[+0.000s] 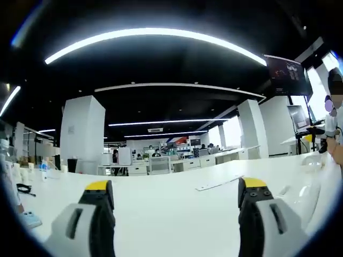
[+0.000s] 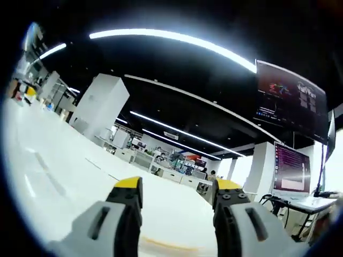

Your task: Snap each plastic latch of the storage box into its locked position after aligning the lid with the box until every specified latch is closed and the lid sits flush.

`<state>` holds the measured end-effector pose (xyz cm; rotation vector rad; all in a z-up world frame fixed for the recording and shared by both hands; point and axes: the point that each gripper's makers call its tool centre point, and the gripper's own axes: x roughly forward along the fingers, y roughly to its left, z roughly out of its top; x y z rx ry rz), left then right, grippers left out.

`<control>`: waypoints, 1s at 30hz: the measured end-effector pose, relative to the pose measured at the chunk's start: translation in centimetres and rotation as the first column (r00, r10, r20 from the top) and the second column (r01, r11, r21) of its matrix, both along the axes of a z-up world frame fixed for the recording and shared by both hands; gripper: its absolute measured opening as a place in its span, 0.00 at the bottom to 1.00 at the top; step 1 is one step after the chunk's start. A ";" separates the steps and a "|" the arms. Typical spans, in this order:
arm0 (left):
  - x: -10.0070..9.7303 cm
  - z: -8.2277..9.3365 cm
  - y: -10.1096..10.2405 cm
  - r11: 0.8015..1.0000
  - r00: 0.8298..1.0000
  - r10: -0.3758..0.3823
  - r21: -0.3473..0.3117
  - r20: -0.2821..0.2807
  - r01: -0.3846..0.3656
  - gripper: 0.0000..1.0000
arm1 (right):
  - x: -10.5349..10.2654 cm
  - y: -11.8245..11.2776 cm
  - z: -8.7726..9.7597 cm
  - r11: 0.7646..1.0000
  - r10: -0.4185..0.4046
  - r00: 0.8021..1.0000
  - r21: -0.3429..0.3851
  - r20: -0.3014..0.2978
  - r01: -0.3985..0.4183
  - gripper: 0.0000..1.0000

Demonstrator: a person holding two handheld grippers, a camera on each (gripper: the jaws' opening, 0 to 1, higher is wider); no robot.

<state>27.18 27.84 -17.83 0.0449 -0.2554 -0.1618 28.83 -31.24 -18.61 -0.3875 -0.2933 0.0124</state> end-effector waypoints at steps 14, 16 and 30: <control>0.4 -0.2 -0.3 1.000 1.000 0.013 0.026 -0.015 -0.012 0.96 | 1.1 0.0 -1.3 0.998 0.031 0.997 0.062 -0.070 -0.027 0.52; 0.4 0.0 0.0 1.000 1.000 0.017 0.014 -0.009 -0.016 0.96 | 1.1 0.0 -1.2 0.999 0.014 0.998 0.035 -0.069 -0.012 0.52; 0.7 -0.3 0.9 0.998 1.000 0.024 -0.063 -0.012 -0.024 0.96 | 1.3 0.3 -1.3 1.000 -0.004 0.998 -0.024 -0.060 0.002 0.53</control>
